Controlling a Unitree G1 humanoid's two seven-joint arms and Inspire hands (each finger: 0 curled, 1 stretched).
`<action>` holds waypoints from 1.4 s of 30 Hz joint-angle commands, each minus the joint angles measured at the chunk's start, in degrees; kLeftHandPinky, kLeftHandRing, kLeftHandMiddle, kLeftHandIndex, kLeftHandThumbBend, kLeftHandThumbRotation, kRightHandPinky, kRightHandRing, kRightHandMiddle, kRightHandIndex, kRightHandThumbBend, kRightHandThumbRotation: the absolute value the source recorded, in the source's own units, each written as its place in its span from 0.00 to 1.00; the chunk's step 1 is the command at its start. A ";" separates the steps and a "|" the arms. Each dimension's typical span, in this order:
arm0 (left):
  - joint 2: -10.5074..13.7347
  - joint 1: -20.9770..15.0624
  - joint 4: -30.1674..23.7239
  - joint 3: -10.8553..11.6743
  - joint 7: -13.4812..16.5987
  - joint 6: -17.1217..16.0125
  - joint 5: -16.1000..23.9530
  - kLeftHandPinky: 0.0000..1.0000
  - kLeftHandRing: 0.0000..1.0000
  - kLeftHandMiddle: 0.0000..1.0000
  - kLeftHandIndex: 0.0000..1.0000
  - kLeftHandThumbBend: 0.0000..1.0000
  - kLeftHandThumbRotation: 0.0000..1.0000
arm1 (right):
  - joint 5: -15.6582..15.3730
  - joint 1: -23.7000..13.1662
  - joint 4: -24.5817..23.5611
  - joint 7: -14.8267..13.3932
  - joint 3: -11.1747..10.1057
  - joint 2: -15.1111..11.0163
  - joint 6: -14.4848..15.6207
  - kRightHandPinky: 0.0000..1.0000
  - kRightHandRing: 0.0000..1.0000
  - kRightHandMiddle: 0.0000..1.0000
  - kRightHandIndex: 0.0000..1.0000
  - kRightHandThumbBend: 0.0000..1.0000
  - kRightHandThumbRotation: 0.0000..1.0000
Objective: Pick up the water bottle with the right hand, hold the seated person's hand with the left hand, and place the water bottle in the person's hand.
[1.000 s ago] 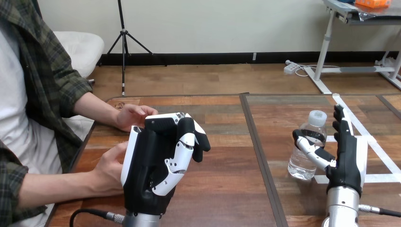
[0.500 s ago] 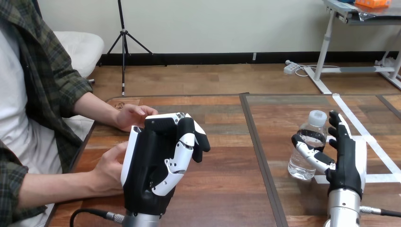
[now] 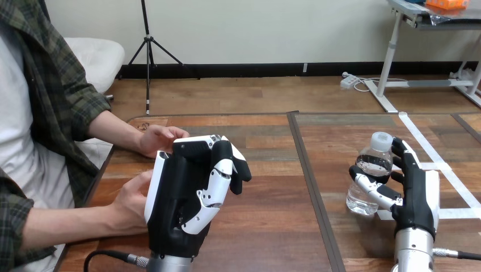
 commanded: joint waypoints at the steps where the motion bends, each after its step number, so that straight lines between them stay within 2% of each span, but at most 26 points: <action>1: -3.25 -2.54 -0.48 -0.04 -0.12 -0.16 -0.15 0.09 0.15 0.31 0.38 0.00 0.00 | -0.20 -5.87 0.93 0.67 0.40 -0.35 -0.05 0.85 0.90 0.90 0.88 0.66 0.00; 26: -3.57 -2.50 0.15 0.52 0.60 -1.29 0.63 0.09 0.15 0.31 0.38 0.00 0.00 | 0.15 -11.49 7.88 1.47 0.58 -0.15 1.01 0.85 0.89 0.90 0.89 0.67 0.00; 42: -3.34 -1.78 -0.52 0.06 0.23 -0.76 -0.13 0.08 0.15 0.31 0.37 0.01 0.00 | 0.29 -15.43 12.66 1.94 0.72 -0.09 1.83 0.85 0.88 0.90 0.88 0.68 0.00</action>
